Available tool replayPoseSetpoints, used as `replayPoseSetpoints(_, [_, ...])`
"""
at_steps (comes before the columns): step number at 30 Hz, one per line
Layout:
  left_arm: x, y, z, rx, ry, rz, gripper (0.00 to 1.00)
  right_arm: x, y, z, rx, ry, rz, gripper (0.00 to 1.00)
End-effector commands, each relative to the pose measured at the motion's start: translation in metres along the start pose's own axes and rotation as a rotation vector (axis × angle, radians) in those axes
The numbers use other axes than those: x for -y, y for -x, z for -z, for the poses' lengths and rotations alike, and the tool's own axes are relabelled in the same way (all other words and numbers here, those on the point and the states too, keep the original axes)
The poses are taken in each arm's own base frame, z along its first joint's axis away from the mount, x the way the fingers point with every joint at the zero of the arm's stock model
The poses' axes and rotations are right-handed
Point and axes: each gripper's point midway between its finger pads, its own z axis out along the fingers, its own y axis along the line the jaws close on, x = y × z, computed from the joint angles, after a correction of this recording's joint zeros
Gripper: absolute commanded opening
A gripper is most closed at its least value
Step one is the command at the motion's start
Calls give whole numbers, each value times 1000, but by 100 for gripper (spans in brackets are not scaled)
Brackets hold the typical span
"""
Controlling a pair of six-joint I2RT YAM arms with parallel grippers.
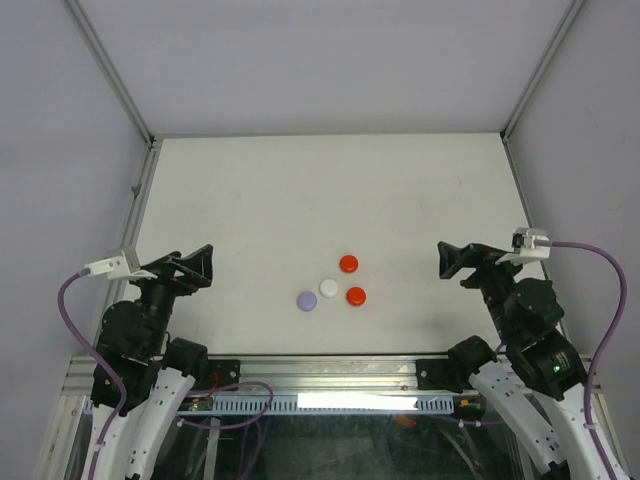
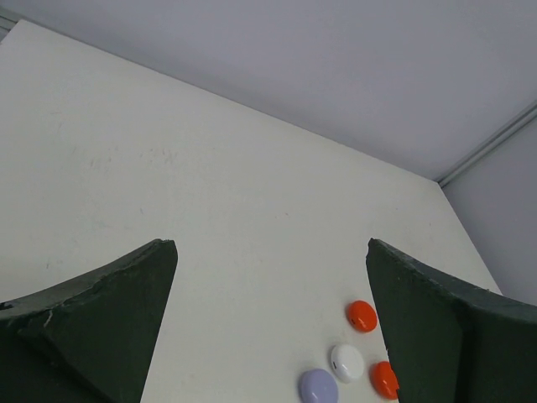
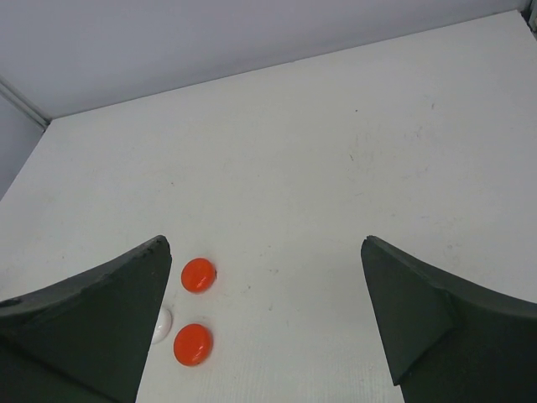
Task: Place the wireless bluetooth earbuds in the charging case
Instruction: Reset both arms
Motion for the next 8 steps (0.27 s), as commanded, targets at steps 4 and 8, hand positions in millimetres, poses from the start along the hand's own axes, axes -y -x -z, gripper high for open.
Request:
replayPoseSetpoints(4, [5, -3, -4, -21, -31, -34, 99, -6, 3, 0, -1, 35, 25, 99])
replayPoseSetpoints(8, [5, -6, -5, -31, -28, -36, 99, -6, 2, 0, -13, 30, 21, 99])
